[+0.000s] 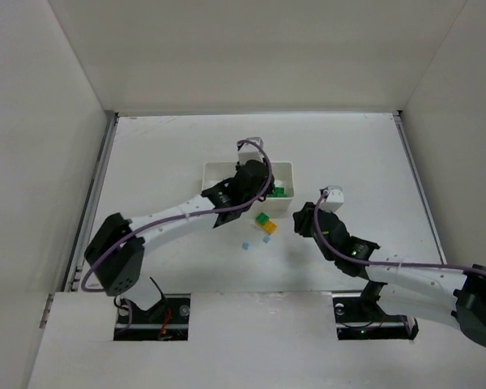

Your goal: Sort the legos into containers by color

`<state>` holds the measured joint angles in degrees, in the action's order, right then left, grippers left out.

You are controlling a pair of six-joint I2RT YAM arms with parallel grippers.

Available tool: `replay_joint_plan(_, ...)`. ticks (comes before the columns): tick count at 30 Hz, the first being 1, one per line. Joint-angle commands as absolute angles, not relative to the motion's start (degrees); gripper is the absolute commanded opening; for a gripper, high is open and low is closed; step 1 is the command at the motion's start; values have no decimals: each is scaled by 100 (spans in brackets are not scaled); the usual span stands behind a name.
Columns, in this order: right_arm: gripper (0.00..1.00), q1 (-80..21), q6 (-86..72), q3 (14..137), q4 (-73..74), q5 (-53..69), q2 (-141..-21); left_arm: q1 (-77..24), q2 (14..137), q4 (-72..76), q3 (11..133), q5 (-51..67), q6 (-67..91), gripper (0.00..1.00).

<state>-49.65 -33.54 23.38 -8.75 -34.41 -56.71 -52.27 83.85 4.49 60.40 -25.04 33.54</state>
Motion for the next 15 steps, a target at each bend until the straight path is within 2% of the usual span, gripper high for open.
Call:
replay_joint_plan(1,43,-5268,-3699,2250,-809,-3630,-5476,-5067,9033,730,6687,-2057,3041,15)
replay_joint_plan(8,52,-5497,-3595,2250,-659,-3543,-5396,-4917,10115,668,7417,-1828,2997,20)
replay_joint_plan(10,53,-5524,-3499,2285,-703,-3428,-5449,-4909,10309,668,7549,-1819,3006,25)
replay_joint_plan(13,55,-5602,-3445,2355,-773,-3296,-5616,-4882,10415,659,7655,-1819,2997,39)
replay_joint_plan(15,57,-5682,-3384,2417,-887,-3182,-5817,-4856,10284,668,7612,-1837,2980,43)
